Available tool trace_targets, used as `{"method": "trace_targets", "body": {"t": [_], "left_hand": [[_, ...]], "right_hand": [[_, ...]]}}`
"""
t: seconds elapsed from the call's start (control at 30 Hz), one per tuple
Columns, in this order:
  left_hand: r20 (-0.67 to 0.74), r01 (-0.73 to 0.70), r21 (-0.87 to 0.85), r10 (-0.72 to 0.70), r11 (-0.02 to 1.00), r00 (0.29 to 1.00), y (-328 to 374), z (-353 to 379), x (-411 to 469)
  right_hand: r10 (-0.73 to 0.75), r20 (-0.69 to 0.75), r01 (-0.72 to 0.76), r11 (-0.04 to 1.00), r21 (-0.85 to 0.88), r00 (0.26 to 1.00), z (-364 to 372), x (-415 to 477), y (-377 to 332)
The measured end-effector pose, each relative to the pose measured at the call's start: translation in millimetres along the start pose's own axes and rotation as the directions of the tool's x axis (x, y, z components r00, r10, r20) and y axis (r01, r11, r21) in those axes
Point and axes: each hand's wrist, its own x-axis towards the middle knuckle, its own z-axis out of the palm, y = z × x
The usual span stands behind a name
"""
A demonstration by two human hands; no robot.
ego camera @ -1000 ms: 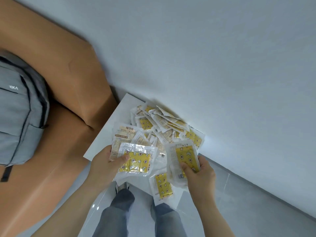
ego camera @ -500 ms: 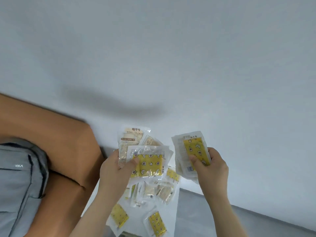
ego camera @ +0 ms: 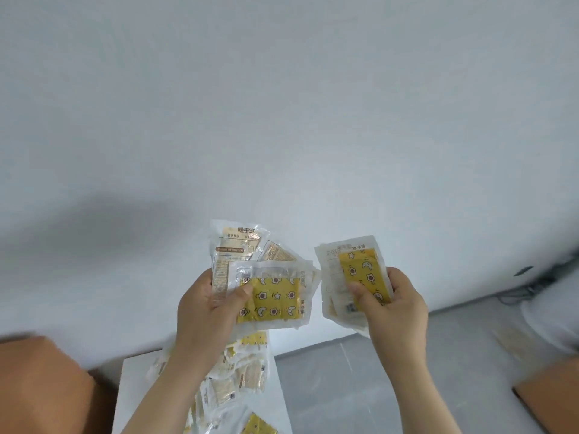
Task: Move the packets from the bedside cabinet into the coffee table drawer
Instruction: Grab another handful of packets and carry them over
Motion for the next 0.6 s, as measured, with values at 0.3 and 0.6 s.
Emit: {"method": "trace_targets", "body": {"t": [0.3,0.6], "left_hand": [[0.286,-0.111,-0.068,0.126,0.991,0.950,54,170,-45],[0.532,-0.004,-0.190,0.106,0.982,0.840,95,367,-148]], "right_hand": [[-0.043,-0.333,0.015,0.996,-0.084,0.942,-189,-5,26],[-0.086,-0.588,-0.031,0.982,-0.186,0.804,-399,-29,75]]}}
